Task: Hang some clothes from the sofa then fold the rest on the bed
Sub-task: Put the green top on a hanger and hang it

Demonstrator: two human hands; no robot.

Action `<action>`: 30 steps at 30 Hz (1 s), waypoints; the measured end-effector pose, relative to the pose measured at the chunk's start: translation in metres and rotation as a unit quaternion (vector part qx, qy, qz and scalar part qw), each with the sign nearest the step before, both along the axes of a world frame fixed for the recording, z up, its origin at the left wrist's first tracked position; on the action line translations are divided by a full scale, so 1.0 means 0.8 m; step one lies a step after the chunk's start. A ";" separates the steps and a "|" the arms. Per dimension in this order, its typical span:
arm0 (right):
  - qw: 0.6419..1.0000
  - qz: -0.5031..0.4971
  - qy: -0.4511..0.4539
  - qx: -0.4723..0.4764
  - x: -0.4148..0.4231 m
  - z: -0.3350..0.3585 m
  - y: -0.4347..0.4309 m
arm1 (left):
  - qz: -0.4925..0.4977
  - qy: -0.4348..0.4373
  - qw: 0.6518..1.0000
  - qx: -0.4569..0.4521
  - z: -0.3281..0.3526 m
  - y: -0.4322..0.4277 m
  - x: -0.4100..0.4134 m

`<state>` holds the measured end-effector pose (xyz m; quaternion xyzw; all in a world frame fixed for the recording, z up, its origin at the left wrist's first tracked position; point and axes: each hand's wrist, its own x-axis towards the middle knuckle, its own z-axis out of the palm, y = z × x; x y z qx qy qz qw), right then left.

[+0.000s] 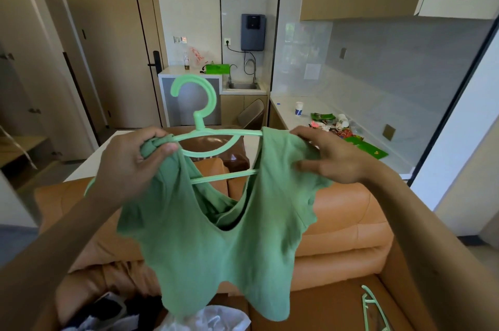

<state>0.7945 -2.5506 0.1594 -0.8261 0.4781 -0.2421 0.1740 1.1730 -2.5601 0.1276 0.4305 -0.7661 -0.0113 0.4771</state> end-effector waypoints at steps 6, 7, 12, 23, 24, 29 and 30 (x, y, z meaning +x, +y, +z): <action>0.988 0.045 -0.039 -0.140 0.039 -0.008 0.002 | -0.020 -0.019 1.000 0.008 0.002 -0.006 -0.005; 0.987 0.039 -0.051 -0.144 0.034 -0.010 0.000 | -0.028 -0.024 0.999 0.012 0.003 -0.010 0.001; 0.988 0.006 -0.102 -0.119 0.015 -0.011 -0.002 | -0.012 -0.066 0.997 0.024 -0.004 -0.027 0.048; 0.984 0.012 -0.178 -0.026 0.019 -0.012 0.000 | -0.028 -0.172 0.985 0.013 0.016 -0.013 0.038; 0.983 0.015 -0.182 -0.021 0.020 -0.013 0.000 | -0.026 -0.172 0.984 0.025 0.014 -0.017 0.035; 0.994 0.035 -0.099 -0.003 0.024 -0.004 -0.004 | 0.000 -0.190 0.981 0.024 0.011 -0.012 0.022; 0.997 0.043 -0.061 -0.006 0.025 0.002 -0.005 | 0.006 -0.196 0.980 0.019 0.013 -0.006 0.017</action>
